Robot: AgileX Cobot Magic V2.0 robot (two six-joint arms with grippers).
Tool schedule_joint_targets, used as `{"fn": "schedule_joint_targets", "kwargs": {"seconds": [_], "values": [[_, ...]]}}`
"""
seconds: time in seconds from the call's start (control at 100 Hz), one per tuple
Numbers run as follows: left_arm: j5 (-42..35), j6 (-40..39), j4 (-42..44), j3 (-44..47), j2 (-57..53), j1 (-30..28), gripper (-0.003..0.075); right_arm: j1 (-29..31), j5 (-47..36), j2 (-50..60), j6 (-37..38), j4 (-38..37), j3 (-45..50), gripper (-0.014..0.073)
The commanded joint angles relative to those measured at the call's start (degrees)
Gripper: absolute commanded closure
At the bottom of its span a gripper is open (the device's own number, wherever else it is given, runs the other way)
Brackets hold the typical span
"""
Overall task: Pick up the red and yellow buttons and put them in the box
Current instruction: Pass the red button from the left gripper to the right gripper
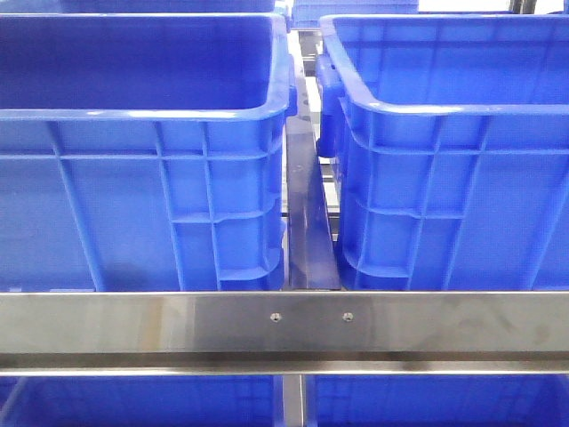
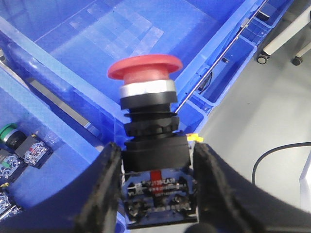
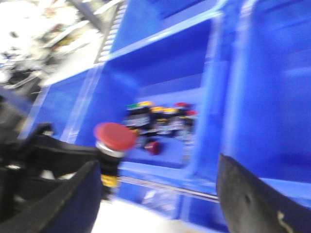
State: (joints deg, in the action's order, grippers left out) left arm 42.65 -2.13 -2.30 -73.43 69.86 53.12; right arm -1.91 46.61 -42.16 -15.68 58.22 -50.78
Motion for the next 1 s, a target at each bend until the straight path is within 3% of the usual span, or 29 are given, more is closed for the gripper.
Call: {"fn": "schedule_joint_targets", "kwargs": {"seconds": [0.0, 0.23, 0.69, 0.99], "values": [[-4.22, 0.05, -0.26, -1.74, -1.54, 0.41, 0.0739, 0.04, -0.75, -3.79, -6.61, 12.48, -1.82, 0.0069], [-4.22, 0.05, -0.26, -1.74, -1.54, 0.41, 0.0739, -0.65, 5.44, -12.47, -15.83, 25.82, -1.82, 0.0069], [-4.01, 0.05, -0.26, -1.74, -1.54, 0.41, 0.0739, -10.95, 6.11, -21.34, -21.4, 33.4, -1.91, 0.0069], [-4.01, 0.05, -0.26, -1.74, -1.54, 0.41, 0.0739, -11.5, 8.17, -23.47, -23.3, 36.0, -1.98, 0.0088]]}}
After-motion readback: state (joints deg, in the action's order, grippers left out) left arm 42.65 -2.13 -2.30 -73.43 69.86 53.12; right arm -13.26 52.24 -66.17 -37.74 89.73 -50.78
